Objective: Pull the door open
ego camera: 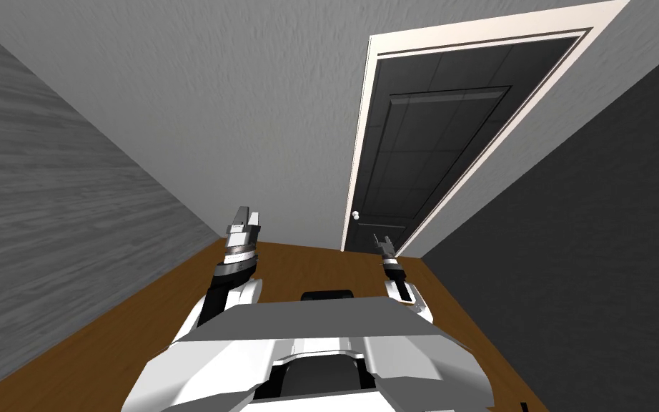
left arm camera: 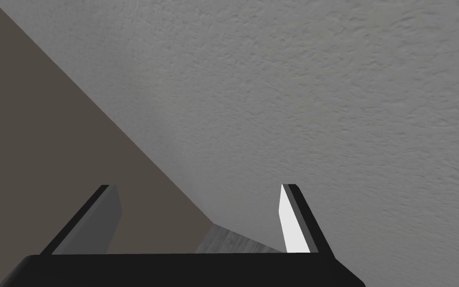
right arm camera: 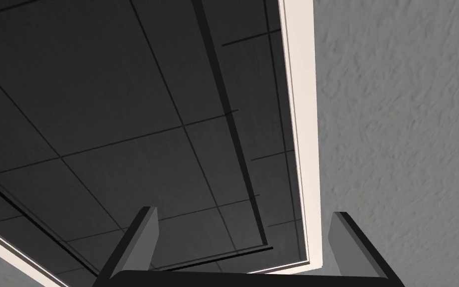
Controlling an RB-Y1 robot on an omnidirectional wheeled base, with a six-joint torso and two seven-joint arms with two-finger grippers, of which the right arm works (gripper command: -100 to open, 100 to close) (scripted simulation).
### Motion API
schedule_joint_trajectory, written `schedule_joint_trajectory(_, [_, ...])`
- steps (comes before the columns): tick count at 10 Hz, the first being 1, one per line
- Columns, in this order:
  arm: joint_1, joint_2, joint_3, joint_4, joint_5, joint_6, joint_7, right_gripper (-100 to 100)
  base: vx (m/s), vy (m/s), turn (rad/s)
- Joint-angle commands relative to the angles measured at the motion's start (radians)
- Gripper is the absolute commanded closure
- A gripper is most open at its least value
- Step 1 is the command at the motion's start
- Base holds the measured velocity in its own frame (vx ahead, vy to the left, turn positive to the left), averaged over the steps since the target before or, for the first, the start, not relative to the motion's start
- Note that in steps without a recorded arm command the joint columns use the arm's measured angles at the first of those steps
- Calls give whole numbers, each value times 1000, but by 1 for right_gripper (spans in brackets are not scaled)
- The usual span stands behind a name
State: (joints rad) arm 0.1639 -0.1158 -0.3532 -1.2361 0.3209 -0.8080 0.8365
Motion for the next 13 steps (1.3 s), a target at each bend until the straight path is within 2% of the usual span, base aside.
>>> schedule_joint_trajectory(1, [-10, 3, -9, 34, 14, -4, 26, -100, 92, 37, -8])
schedule_joint_trajectory(8, [-50, 2, -51, 179, 66, -24, 115, -100, 99, 17, -5])
schedule_joint_trajectory(9, [-60, 2, -62, 215, 79, -30, 137, -100, 136, 30, -9])
schedule_joint_trajectory(11, [-70, 2, -72, 250, 92, -35, 158, -100, 126, 35, -7])
schedule_joint_trajectory(13, [-87, 2, -90, 314, 115, -44, 197, -100, 160, 13, -6])
